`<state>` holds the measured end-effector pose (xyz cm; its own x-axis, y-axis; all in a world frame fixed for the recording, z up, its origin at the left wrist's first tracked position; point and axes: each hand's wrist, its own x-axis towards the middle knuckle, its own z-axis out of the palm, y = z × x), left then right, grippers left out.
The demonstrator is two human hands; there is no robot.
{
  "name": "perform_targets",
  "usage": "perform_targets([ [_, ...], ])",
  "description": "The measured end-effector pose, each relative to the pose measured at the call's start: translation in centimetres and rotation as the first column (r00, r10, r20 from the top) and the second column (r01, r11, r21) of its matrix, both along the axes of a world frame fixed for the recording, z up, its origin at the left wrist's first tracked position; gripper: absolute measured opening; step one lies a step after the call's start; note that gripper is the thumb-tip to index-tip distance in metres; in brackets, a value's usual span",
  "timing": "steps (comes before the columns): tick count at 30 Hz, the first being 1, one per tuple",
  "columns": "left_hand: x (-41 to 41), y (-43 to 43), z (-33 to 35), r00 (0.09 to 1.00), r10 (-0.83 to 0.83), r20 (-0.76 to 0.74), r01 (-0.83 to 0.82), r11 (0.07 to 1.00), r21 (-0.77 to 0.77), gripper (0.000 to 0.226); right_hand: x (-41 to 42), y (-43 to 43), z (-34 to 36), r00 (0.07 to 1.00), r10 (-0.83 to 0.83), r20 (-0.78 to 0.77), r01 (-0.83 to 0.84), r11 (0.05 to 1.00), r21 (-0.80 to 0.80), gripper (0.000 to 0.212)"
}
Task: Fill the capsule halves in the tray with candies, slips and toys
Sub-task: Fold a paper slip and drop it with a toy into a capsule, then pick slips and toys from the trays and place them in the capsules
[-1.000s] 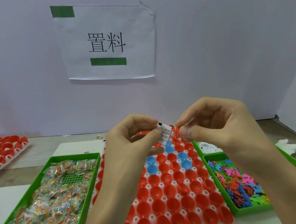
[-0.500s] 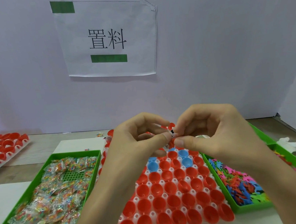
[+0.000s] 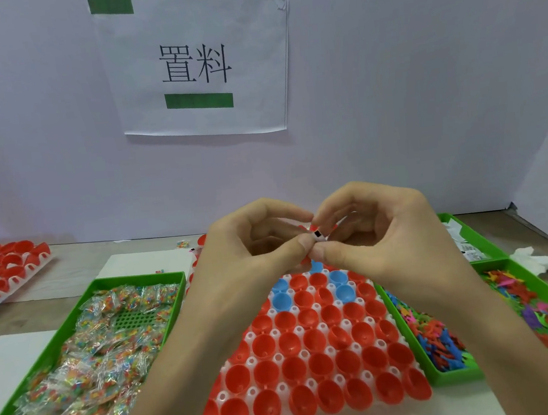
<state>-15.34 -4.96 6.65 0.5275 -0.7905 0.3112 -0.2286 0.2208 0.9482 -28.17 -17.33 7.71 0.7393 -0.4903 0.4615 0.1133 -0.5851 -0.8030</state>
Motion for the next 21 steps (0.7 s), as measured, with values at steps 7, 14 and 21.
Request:
perform_targets([
  [7, 1.0, 0.5, 0.4, 0.991, 0.074, 0.112, -0.075, 0.997, 0.000, 0.029, 0.6, -0.2, -0.8, 1.000, -0.012, -0.021, 0.013, 0.999, 0.037, 0.012],
  [14, 2.2, 1.3, 0.5, 0.995, 0.095, 0.038, -0.095, 0.995, -0.019, 0.027, 1.9, 0.9, -1.5, 0.997, 0.004, 0.077, -0.010, 0.996, 0.088, 0.009],
  [21, 4.3, 2.6, 0.3, 0.955, 0.285, 0.081, -0.283, 0.959, -0.031, 0.019, 5.9, 0.9, -2.0, 0.999, -0.051, -0.006, 0.052, 0.995, 0.081, 0.009],
])
